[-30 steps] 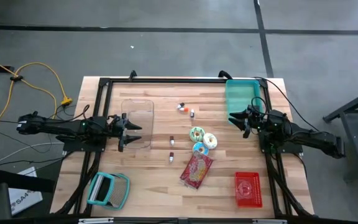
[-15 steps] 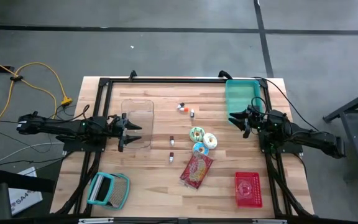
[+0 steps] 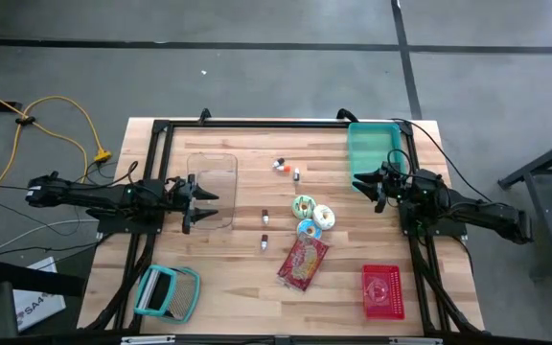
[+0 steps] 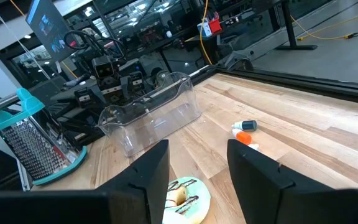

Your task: Pick & Place Food Item

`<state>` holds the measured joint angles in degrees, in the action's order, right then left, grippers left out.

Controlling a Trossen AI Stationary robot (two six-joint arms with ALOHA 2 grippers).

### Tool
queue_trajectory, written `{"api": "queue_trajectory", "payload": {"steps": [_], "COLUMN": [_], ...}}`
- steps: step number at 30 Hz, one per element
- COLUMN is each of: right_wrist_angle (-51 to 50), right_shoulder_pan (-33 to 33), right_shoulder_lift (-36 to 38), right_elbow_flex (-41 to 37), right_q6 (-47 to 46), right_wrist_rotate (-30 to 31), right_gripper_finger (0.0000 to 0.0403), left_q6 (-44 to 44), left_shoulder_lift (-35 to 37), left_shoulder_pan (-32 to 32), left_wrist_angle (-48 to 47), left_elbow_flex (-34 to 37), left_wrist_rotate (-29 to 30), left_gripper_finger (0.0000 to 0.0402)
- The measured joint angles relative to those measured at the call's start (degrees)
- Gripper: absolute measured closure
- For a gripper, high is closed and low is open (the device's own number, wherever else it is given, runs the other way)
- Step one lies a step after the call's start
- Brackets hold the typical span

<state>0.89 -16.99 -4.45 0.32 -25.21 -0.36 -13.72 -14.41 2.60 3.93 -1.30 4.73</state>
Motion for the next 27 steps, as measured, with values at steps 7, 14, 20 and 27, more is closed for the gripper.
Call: {"api": "queue_trajectory", "payload": {"steps": [7,14,20,27], "right_wrist_angle": [0.0,0.0,0.0,0.01], "right_shoulder_pan": [-0.01,-0.02,0.0,0.0], "right_shoulder_lift": [0.0,0.0,0.0,-0.01], "right_elbow_flex": [0.0,0.0,0.0,0.0], "right_q6": [0.0,0.0,0.0,0.0], "right_wrist_rotate": [0.0,-0.02,0.0,0.0], "right_gripper_finger": [0.0252,0.0252,0.0252,0.0252], "left_q6": [0.0,-1.16,-1.15,-0.78], "left_shoulder_lift": [0.01,0.02,0.02,0.0], "left_shoulder_pan": [0.01,-0.37,-2.44,-5.93], "left_wrist_angle": [0.0,2.16,3.51,4.59], "left_elbow_flex": [0.0,-0.24,-4.22,-12.28], "left_wrist_rotate": [0.0,0.02,0.02,0.04], "left_gripper_finger": [0.0176,0.0176,0.0176,0.0176]}}
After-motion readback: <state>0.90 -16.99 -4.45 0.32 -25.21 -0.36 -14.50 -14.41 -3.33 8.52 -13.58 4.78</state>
